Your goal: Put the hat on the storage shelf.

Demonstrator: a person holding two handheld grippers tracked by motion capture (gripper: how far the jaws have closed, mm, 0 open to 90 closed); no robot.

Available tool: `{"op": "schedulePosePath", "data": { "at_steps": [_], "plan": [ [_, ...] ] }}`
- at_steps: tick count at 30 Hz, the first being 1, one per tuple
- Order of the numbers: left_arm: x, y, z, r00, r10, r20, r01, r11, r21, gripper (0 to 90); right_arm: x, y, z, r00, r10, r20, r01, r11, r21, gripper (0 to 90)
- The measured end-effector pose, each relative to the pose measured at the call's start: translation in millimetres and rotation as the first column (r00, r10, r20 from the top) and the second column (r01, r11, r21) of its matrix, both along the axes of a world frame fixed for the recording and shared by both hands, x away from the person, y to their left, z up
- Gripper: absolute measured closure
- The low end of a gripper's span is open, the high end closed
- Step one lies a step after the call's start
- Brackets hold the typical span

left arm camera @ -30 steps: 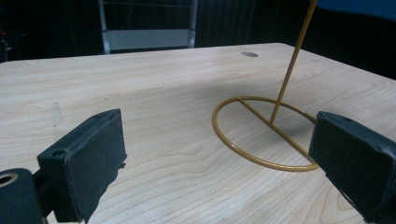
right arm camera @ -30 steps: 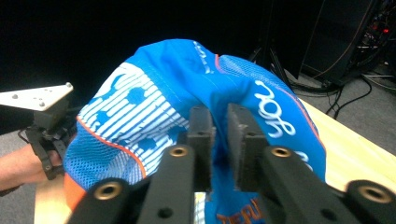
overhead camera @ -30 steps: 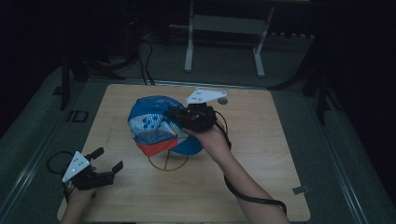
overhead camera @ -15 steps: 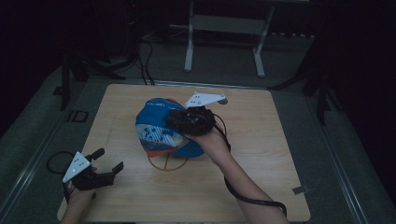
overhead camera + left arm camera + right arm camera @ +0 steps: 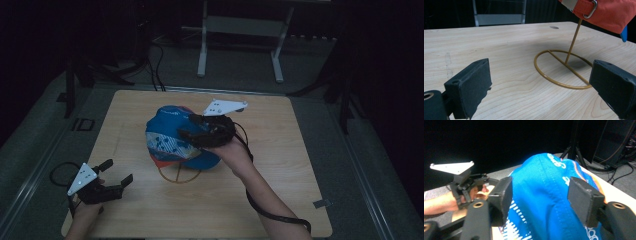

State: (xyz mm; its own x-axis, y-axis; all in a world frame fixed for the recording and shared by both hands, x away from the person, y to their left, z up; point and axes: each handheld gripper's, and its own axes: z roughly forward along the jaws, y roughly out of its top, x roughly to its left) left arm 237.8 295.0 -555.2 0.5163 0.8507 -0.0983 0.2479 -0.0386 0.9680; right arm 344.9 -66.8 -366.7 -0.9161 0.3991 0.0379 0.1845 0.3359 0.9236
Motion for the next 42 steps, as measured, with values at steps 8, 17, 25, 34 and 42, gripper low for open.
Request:
{"op": "schedulePosePath", "data": {
  "at_steps": [8,17,25,34,42],
  "plan": [
    [-0.2,-0.2,-0.3,1.0000,-0.002,0.001,0.002,1.0000,-0.002,4.4,-3.6,-11.1,-5.9,0.9985,0.050,-0.024,-0.049,0.998,0.045,15.7],
    [0.1,-1.0,-1.4,0.9999,-0.010,-0.001,0.010,0.9999,-0.003,4.4,-9.4,-22.9,-23.3,0.9984,0.056,0.006,-0.056,0.998,-0.001,14.1],
    [0.1,-1.4,-2.1,0.9999,-0.012,-0.002,0.012,0.9999,-0.006,4.4,-11.0,-32.8,-39.8,0.9988,0.049,0.005,-0.049,0.998,-0.035,14.1],
    [-0.2,-0.4,-2.9,0.9999,-0.012,-0.004,0.012,0.9998,-0.016,4.4,-17.9,-49.6,-55.2,0.9990,0.045,0.008,-0.044,0.998,-0.052,14.2],
    [0.3,0.0,-3.5,0.9999,-0.015,-0.006,0.015,0.9998,-0.015,4.4,-22.3,-66.9,-71.2,0.9994,0.036,0.001,-0.036,0.997,-0.064,14.4]
  ]
}}
